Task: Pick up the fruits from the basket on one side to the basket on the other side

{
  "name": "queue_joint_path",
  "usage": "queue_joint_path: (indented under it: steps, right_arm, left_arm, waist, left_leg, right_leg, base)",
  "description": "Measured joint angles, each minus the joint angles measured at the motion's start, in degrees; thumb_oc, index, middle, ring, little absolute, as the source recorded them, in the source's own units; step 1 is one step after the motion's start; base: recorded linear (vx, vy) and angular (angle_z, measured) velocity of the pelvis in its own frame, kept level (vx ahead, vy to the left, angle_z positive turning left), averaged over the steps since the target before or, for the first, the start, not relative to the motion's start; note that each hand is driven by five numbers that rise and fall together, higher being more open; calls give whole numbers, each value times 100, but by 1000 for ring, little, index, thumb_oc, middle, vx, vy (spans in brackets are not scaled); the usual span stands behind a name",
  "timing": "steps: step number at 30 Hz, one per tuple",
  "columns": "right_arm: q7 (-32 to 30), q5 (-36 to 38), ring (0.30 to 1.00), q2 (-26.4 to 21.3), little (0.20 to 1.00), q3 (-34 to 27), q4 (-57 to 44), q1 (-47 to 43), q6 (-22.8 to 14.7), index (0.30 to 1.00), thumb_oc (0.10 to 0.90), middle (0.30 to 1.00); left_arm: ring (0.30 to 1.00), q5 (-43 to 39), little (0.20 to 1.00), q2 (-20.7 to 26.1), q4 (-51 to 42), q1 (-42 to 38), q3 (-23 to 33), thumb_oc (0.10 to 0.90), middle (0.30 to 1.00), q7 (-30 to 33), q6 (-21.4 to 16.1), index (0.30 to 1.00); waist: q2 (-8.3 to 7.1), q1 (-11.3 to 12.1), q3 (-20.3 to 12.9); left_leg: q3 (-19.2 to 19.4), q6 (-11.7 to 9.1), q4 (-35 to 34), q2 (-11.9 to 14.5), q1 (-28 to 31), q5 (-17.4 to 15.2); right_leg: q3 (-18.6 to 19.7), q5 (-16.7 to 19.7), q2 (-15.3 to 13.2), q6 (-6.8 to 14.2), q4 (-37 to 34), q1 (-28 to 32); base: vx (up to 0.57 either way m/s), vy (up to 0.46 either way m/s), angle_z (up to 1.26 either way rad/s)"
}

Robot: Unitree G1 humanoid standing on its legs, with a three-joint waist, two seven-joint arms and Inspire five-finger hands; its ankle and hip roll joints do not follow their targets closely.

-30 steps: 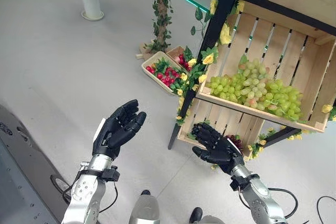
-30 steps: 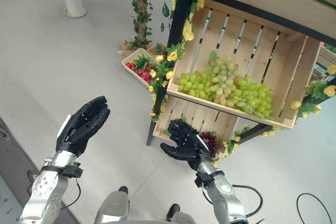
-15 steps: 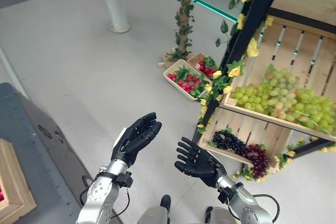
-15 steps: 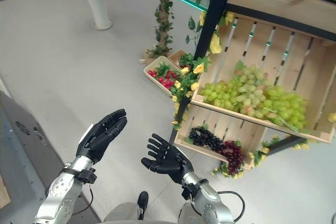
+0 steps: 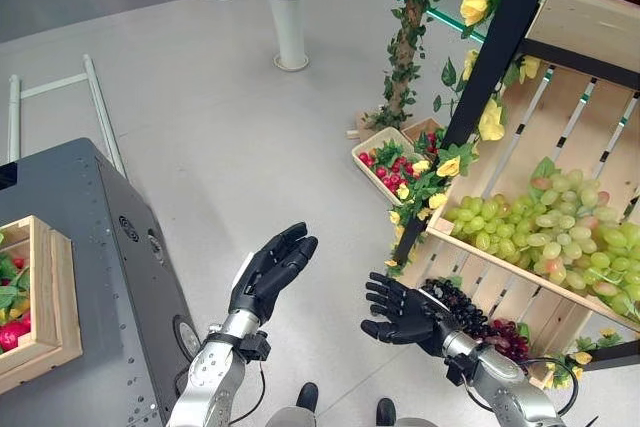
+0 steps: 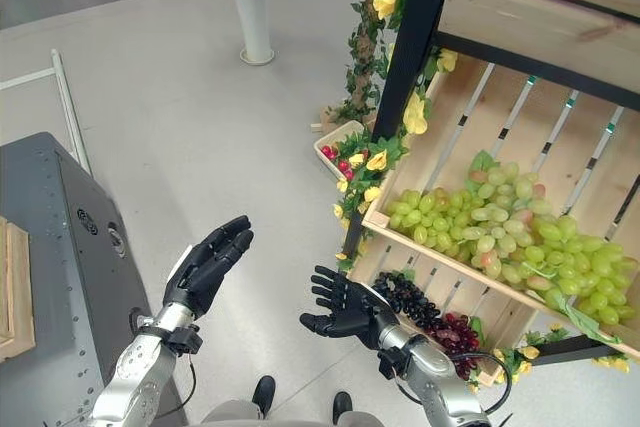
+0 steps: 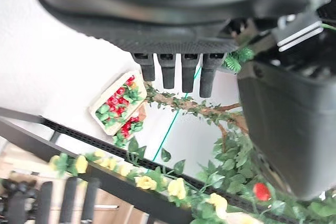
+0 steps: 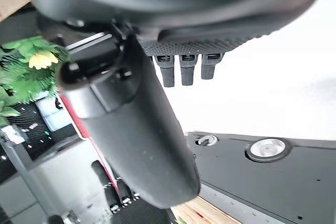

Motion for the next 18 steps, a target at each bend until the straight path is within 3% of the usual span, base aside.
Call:
queue_joint_path:
  steps: [5,9,11,14,17,18]
  right_arm:
    - [42,-194,900,76,900,29,-12,-12,29,900,800,900]
    - [65,-237,900,11,900,35,-11,-7,46,900,800,900]
    - [62,-226,900,-52,900,33,-5,-23,46,900,800,900]
    - [39,-196,900,-32,900,30,22,-7,45,900,800,900]
    - [-44,-162,900,25,900,27,23,-31,39,900,800,900]
    - [-110,-160,900,118,900,30,22,-18,37,900,800,900]
  left_arm:
    - [900,-1,900,14,-35,-16,119,800,900,33,37,900]
    - [900,-9,900,15,-35,-46,205,800,900,107,45,900]
    - [900,-9,900,3,-38,-70,170,800,900,119,45,900]
    - [900,-8,900,3,-35,-102,26,800,900,170,55,900]
    - [900,-12,900,5,-44,-245,-84,800,900,154,60,900]
    - [900,-15,900,41,-6,-261,-52,800,900,157,67,900]
  waist:
    - [33,165,-14]
    - [157,172,-60]
    - [285,164,-89]
    - [342,111,-99]
    - [364,-2,-107]
    - [247,0,-131]
  left_leg:
    - [-19,-86,-3,67,-103,41]
    - [606,-75,-48,235,-329,14]
    - [750,-33,266,232,-535,-15]
    - [925,75,642,33,-703,75]
    - [1444,176,258,-40,-643,257]
    - [1982,178,29,-40,-555,-83]
  right_leg:
    - [-225,-60,57,-64,21,15]
    - [-638,-102,41,-85,26,51]
    - [-881,-167,15,-43,52,77]
    - [-1093,-386,-112,56,179,181]
    - [-1258,-627,-143,26,240,368]
    - [-1490,-618,-289,48,194,468]
  base:
    - [-74,-180,25]
    - [-98,-39,51]
    - [-104,23,59]
    - [-63,79,81]
    - [-19,179,103]
    - [-21,339,87]
